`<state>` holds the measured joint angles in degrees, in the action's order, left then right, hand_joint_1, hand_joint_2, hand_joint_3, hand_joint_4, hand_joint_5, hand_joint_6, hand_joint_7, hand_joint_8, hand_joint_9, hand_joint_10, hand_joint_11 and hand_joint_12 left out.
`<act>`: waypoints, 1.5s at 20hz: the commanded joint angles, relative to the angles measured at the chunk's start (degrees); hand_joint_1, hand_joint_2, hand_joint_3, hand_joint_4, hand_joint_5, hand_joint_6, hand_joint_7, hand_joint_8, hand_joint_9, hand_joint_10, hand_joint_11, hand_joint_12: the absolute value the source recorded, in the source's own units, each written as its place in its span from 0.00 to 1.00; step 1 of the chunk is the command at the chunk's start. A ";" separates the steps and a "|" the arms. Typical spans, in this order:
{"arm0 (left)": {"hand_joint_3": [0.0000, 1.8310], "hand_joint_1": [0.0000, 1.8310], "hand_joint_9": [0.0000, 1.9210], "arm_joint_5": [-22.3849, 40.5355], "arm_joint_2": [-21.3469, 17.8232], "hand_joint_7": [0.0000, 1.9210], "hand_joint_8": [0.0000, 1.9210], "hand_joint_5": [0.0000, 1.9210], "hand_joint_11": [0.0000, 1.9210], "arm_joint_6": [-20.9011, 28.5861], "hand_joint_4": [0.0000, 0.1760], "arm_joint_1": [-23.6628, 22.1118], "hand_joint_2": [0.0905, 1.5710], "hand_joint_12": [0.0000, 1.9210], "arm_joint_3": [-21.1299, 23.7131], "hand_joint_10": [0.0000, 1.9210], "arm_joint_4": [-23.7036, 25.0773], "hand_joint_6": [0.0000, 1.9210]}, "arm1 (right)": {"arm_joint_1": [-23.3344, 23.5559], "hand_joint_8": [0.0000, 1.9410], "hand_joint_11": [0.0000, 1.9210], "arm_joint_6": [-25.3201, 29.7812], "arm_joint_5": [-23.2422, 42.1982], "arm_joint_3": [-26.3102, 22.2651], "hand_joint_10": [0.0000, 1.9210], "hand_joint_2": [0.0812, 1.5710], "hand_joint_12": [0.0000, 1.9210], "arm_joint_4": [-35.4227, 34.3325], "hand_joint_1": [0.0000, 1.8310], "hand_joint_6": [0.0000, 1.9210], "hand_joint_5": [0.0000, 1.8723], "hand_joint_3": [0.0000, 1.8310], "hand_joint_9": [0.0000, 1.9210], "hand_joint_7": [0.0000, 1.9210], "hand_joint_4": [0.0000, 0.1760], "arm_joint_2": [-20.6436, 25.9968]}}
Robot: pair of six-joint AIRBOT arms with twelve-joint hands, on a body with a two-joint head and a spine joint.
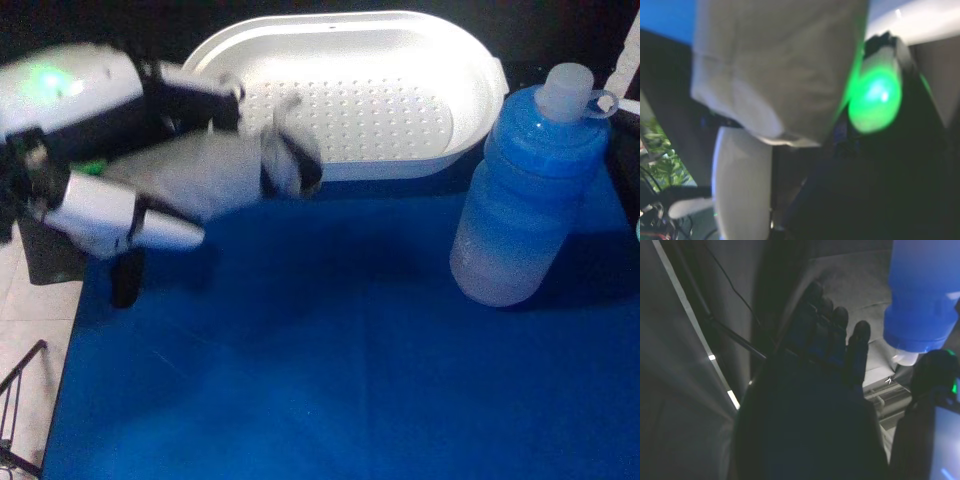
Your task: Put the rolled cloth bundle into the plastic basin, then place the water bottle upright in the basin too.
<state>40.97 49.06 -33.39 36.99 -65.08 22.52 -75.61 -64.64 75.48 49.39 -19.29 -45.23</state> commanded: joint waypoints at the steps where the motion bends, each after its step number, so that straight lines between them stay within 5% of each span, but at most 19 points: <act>1: 0.00 0.96 0.66 8.02 0.30 0.52 1.00 0.36 0.72 0.15 1.00 -2.39 0.72 1.00 -0.76 1.00 -2.28 1.00 | 0.39 0.00 0.14 0.49 6.95 0.29 0.00 0.83 0.00 -0.02 0.22 0.00 0.12 0.00 0.11 0.11 0.44 -0.01; 3: 0.00 0.96 0.65 6.67 1.75 0.50 1.00 0.36 0.71 0.14 1.00 -7.16 0.72 1.00 -2.97 1.00 -0.80 1.00 | 0.38 0.00 0.15 0.49 6.95 0.42 0.00 0.83 0.00 -0.03 0.22 0.00 0.12 0.00 0.11 0.11 0.37 0.04; 6: 0.00 0.88 0.51 2.58 5.87 0.37 1.00 0.25 0.60 0.14 1.00 -13.81 0.77 1.00 -8.18 1.00 -0.52 1.00 | 0.40 0.00 0.15 0.49 6.95 0.88 0.00 0.83 0.00 0.03 0.20 0.00 0.11 0.00 0.11 0.11 0.46 -0.24; 9: 0.00 0.89 0.45 -0.81 10.33 0.33 1.00 0.24 0.52 -0.73 0.62 -16.33 0.75 1.00 -13.15 1.00 -2.05 1.00 | 0.41 0.00 0.17 0.49 6.95 1.11 0.00 0.83 0.01 0.10 0.20 0.00 0.12 0.00 0.12 0.12 0.51 -0.48; 11: 0.00 0.96 0.55 -4.57 14.44 0.39 1.00 0.32 0.61 -2.90 0.98 -17.20 0.71 1.00 -17.12 1.00 -4.15 1.00 | 0.41 0.00 0.15 0.50 6.95 1.28 0.00 0.83 0.00 0.10 0.20 0.00 0.12 0.00 0.11 0.11 0.53 -0.63; 12: 0.00 0.99 0.60 -6.54 17.18 0.45 1.00 0.39 0.65 -2.92 1.00 -17.21 0.69 1.00 -19.87 1.00 -5.40 1.00 | 0.42 0.00 0.14 0.54 6.95 1.40 0.00 0.83 0.00 0.11 0.21 0.00 0.11 0.00 0.11 0.11 0.48 -0.67; 15: 0.00 0.93 0.64 -10.98 23.26 0.52 1.00 0.41 0.70 -2.92 1.00 -16.70 0.67 1.00 -26.68 1.00 -9.09 1.00 | 0.44 0.00 0.14 1.21 6.95 1.93 0.00 0.82 0.00 0.21 0.21 0.00 0.12 0.00 0.11 0.12 0.51 -0.93; 16: 0.00 0.92 0.63 -12.46 25.17 0.52 1.00 0.40 0.71 -2.92 1.00 -16.33 0.69 1.00 -28.94 1.00 -10.38 1.00 | 0.45 0.00 0.14 1.55 6.95 2.26 0.00 0.82 0.00 0.26 0.21 0.00 0.12 0.00 0.11 0.11 0.59 -1.19; 22: 0.00 0.91 0.57 -21.87 33.45 0.46 1.00 0.34 0.67 -2.56 1.00 -16.42 0.72 1.00 -38.99 1.00 -7.84 1.00 | 0.53 0.00 0.13 2.45 6.95 3.53 0.00 0.83 0.00 0.54 0.23 0.00 0.11 0.00 0.11 0.11 0.32 -2.23; 23: 0.00 0.88 0.57 -22.85 34.43 0.47 1.00 0.35 0.65 -2.56 1.00 -16.42 0.72 1.00 -40.33 1.00 -7.54 1.00 | 0.65 0.00 0.12 2.48 6.95 3.68 0.00 0.84 0.00 0.72 0.24 0.00 0.11 0.00 0.11 0.11 0.46 -2.25; 25: 0.00 0.84 0.56 -24.87 36.89 0.47 1.00 0.35 0.62 -1.84 1.00 -15.94 0.73 1.00 -43.72 1.00 -7.54 1.00 | 1.15 0.00 0.11 2.64 6.95 3.81 0.00 0.84 0.00 0.84 0.24 0.00 0.11 0.00 0.11 0.11 0.43 -2.25; 28: 0.00 0.72 0.55 -25.00 40.83 0.48 1.00 0.38 0.63 8.54 1.00 -13.91 0.75 1.00 -49.91 1.00 -2.72 1.00 | 1.18 0.00 0.14 2.88 6.95 4.18 0.00 0.83 0.01 1.03 0.23 0.00 0.12 0.00 0.11 0.12 0.57 -2.64; 30: 0.00 0.67 0.54 -25.71 41.66 0.47 1.00 0.39 0.62 8.99 0.99 -13.63 0.76 1.00 -51.08 1.00 -2.50 1.00 | 1.40 0.00 0.12 3.18 6.95 4.57 0.00 0.83 0.00 1.33 0.23 0.00 0.12 0.00 0.11 0.12 0.57 -2.77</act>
<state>8.91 91.22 -24.91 24.53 -115.22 21.06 -75.11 -62.13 75.07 53.67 -17.89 -48.16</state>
